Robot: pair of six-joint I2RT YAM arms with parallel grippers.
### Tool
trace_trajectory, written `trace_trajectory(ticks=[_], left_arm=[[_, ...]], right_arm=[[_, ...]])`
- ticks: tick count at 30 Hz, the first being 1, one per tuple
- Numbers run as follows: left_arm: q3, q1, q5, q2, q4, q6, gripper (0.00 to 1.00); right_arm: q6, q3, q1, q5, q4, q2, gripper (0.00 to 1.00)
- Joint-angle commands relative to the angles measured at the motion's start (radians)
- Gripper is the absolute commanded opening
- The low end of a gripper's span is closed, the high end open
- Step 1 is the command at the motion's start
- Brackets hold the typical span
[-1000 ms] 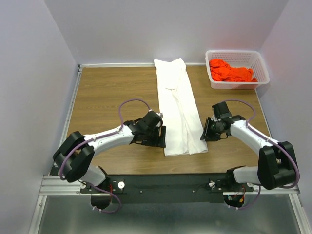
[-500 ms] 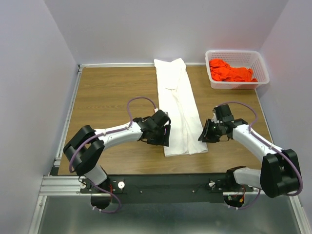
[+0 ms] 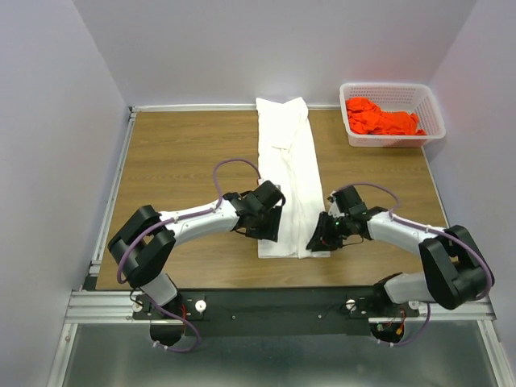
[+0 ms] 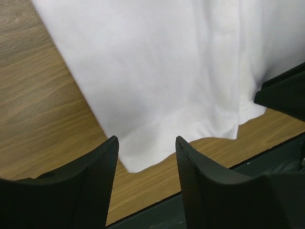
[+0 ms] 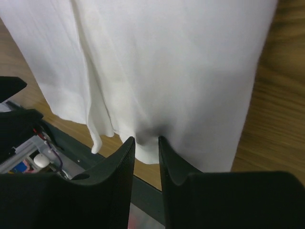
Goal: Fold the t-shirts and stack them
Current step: Fold the tshirt
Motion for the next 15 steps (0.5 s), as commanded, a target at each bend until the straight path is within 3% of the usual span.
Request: trace_trajectory(ticks=[1, 6, 15], left_arm=[[0.009, -0.007, -0.028, -0.008, -0.03, 0.012, 0.59], [-0.004, -0.007, -0.063, -0.03, -0.039, 0.007, 0.59], [-0.029, -0.006, -0.083, -0.076, -0.053, -0.005, 0.59]], right_arm=[[0.088, -0.019, 0.107, 0.02, 0.107, 0.107, 0.33], [0.097, 0.064, 0.185, 0.026, 0.122, 0.149, 0.3], [0.103, 0.101, 0.173, 0.129, -0.031, -0.103, 0.3]])
